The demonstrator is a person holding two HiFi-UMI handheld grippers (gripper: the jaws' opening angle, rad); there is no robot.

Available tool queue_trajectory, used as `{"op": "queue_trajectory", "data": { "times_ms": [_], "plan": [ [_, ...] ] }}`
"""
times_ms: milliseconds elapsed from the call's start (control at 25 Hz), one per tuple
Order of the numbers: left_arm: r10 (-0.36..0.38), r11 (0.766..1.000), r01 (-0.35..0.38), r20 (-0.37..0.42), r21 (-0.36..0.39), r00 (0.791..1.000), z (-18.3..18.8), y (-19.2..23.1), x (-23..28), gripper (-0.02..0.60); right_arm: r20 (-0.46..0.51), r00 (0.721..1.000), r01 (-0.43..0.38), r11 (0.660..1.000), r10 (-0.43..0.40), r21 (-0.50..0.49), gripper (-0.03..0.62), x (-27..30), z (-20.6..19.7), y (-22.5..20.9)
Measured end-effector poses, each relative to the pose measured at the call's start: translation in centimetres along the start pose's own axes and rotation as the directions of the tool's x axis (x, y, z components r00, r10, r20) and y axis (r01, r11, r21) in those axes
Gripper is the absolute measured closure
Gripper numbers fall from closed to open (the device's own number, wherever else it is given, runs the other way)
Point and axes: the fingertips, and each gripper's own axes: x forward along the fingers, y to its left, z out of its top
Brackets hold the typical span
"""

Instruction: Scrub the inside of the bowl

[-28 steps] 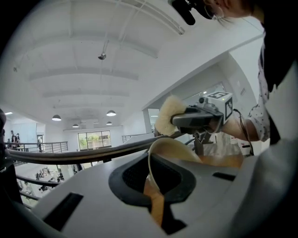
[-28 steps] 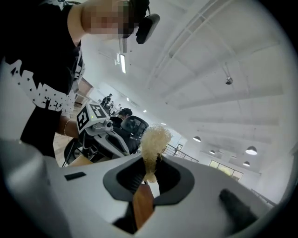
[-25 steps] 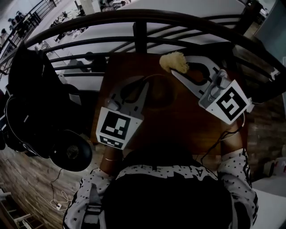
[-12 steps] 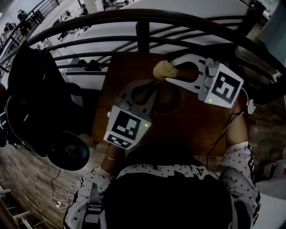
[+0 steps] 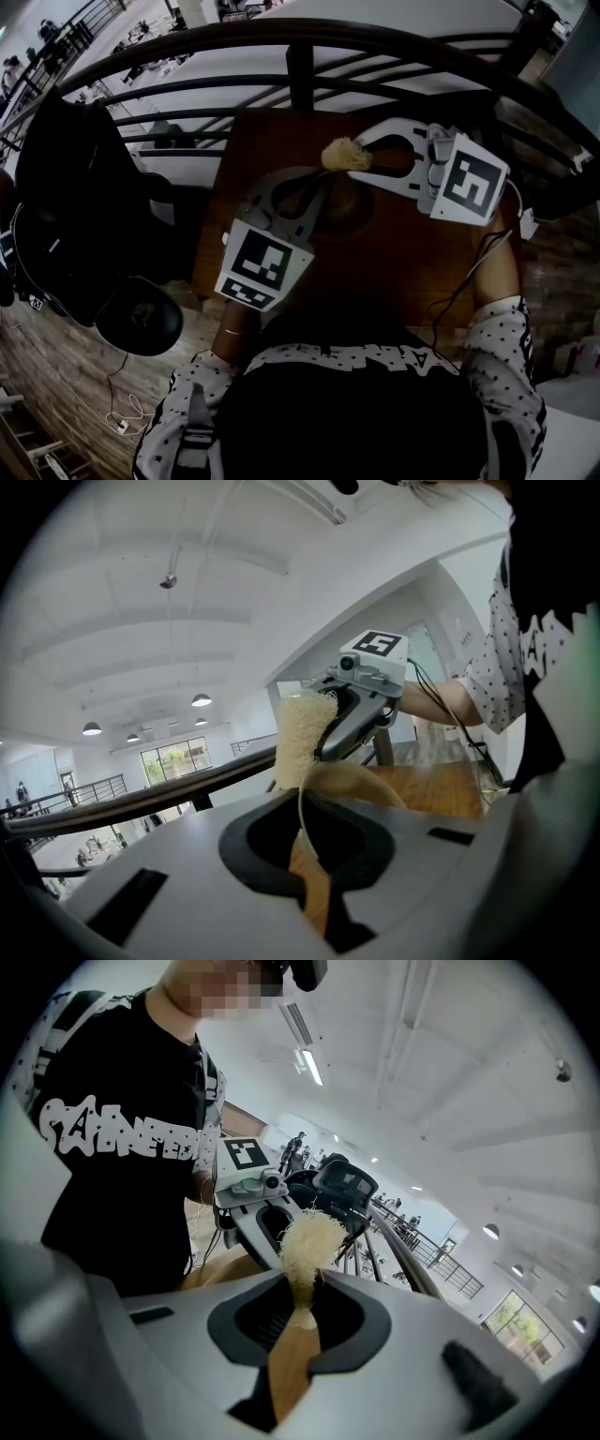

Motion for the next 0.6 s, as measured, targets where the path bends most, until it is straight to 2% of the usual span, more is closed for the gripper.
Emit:
{"op": "queue_trajectory", "data": {
  "times_ms": [600],
  "plan": [
    [0.044,0.999,-0.043,0.021,-0.029,0.999,0.5,1.8,-0.6,0.557,0.065,0.994,0.077,0.993,-0.084,0.092,0.534,-0.9,-0.5,-0.8]
  ]
}}
